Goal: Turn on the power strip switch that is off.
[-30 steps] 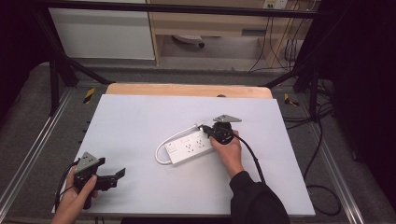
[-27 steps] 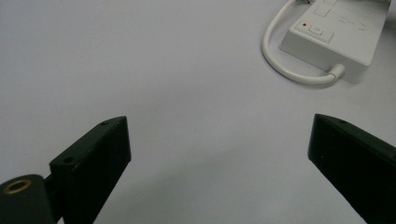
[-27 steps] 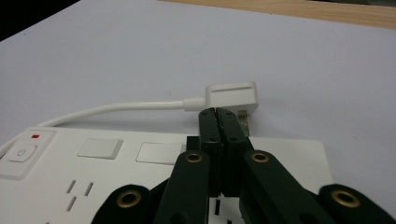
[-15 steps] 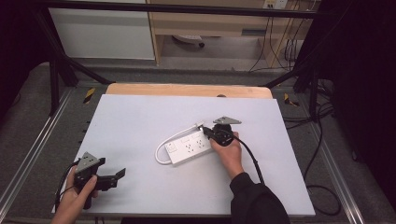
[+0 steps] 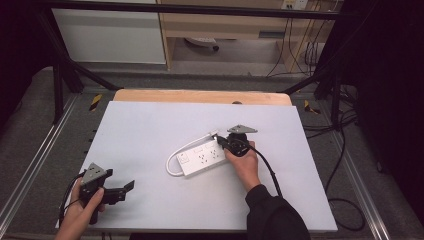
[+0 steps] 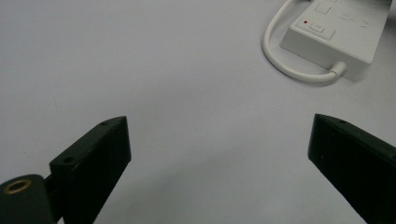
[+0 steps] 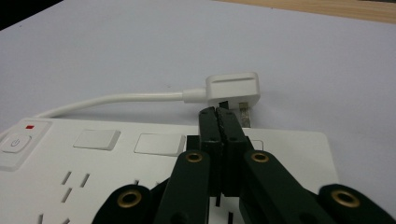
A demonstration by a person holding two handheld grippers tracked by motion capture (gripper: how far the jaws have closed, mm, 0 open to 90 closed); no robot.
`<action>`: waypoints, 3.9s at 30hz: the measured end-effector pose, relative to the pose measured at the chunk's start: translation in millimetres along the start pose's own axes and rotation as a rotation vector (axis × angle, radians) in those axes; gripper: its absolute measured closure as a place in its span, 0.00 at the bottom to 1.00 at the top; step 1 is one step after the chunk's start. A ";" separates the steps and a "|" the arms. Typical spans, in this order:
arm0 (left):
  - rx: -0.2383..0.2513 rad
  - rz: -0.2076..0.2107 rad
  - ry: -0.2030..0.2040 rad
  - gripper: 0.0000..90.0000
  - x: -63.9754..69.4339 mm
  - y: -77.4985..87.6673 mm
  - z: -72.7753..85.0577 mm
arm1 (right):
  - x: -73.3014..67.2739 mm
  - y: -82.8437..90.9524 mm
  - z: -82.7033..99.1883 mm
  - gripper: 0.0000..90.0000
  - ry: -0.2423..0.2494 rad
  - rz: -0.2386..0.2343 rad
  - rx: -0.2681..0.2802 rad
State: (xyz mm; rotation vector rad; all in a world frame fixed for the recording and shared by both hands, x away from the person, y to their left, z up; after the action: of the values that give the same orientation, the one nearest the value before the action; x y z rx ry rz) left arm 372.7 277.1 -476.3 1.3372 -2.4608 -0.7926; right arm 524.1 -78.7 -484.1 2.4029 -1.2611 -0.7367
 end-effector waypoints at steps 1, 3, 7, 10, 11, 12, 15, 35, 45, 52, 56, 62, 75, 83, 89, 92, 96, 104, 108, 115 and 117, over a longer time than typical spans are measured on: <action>-0.001 -0.001 0.000 0.06 0.0 0.0 0.1 | 0.0 0.0 0.0 1.00 0.000 0.001 0.000; -0.002 -0.001 0.000 0.06 0.0 0.0 0.1 | -0.3 -0.1 0.0 1.00 0.000 0.002 -0.002; -0.003 -0.001 0.000 0.06 0.1 -0.1 0.3 | -0.6 -0.5 0.4 1.00 0.000 0.003 -0.005; -0.004 -0.002 0.000 0.06 0.1 -0.2 0.4 | -3.4 -2.3 2.4 1.00 0.009 -0.008 -0.013; -0.004 -0.001 -0.001 0.06 0.1 -0.1 0.5 | -5.4 -2.9 2.8 1.00 0.014 -0.012 -0.021; -0.004 -0.001 -0.001 0.06 0.1 -0.1 0.4 | -6.2 -3.5 2.5 1.00 0.021 -0.006 -0.020; -0.004 -0.002 0.001 0.06 -0.3 0.0 0.6 | -7.1 -5.1 2.0 1.00 0.014 -0.008 -0.017; -0.004 -0.001 0.001 0.06 -0.5 -0.1 0.8 | -2.6 2.3 -5.3 1.00 0.008 0.006 -0.007; -0.005 0.000 0.000 0.06 -0.3 -0.3 0.9 | 0.5 8.9 -11.4 0.89 -0.003 0.008 0.004; -0.008 0.001 -0.002 0.06 0.0 -0.7 1.1 | 2.2 13.6 -15.3 0.72 -0.010 0.023 -0.002; -0.011 0.000 -0.001 0.06 -0.3 -0.9 1.4 | 3.1 15.1 -16.7 0.60 -0.012 0.028 -0.017; -0.012 -0.002 0.000 0.06 -0.4 -0.9 1.8 | 5.6 19.1 -19.6 0.50 -0.024 0.044 -0.020; -0.012 -0.007 0.001 0.06 -1.6 -0.3 1.9 | 8.2 24.9 -24.4 0.28 -0.036 0.059 -0.019; -0.019 -0.008 -0.002 0.06 -2.0 -0.3 2.8 | 7.5 31.7 -28.1 0.09 -0.023 0.080 -0.006; -0.018 -0.007 0.004 0.06 -1.9 -0.5 3.0 | 8.2 39.0 -31.7 0.04 -0.019 0.096 0.007; -0.018 -0.007 0.004 0.06 -1.9 -0.5 3.0 | 8.6 42.6 -33.9 0.04 -0.010 0.095 0.015; -0.022 -0.007 0.000 0.06 -2.1 -0.4 3.3 | 10.3 47.0 -35.6 0.04 -0.007 0.102 0.019; -0.022 -0.006 0.001 0.06 -1.9 -0.7 3.4 | 14.6 55.1 -39.7 0.06 -0.006 0.129 0.052; -0.023 -0.005 0.000 0.06 -1.8 -0.7 3.5 | 15.8 59.9 -42.7 0.08 -0.013 0.142 0.076; -0.026 -0.009 0.001 0.06 -2.4 -0.5 3.9 | 15.0 77.2 -48.9 0.10 0.002 0.114 0.106; -0.027 -0.009 0.001 0.06 -2.4 -0.6 4.0 | 16.8 83.4 -51.3 0.10 0.004 0.112 0.111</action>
State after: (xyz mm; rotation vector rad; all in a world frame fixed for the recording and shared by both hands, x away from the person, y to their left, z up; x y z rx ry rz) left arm 372.7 280.2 -479.8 1.3401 -2.4362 -0.8241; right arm 506.7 -136.5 -405.2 2.3946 -1.4568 -0.6456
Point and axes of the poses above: each handheld gripper's, and its own axes: y roughly backward along the jaws, z roughly out of its underside, x roughly to its right, the point moved 7 cm from there along -y, roughly forward along the jaws, and after that the axes turned 10 degrees about -y, right-handed, at the moved point
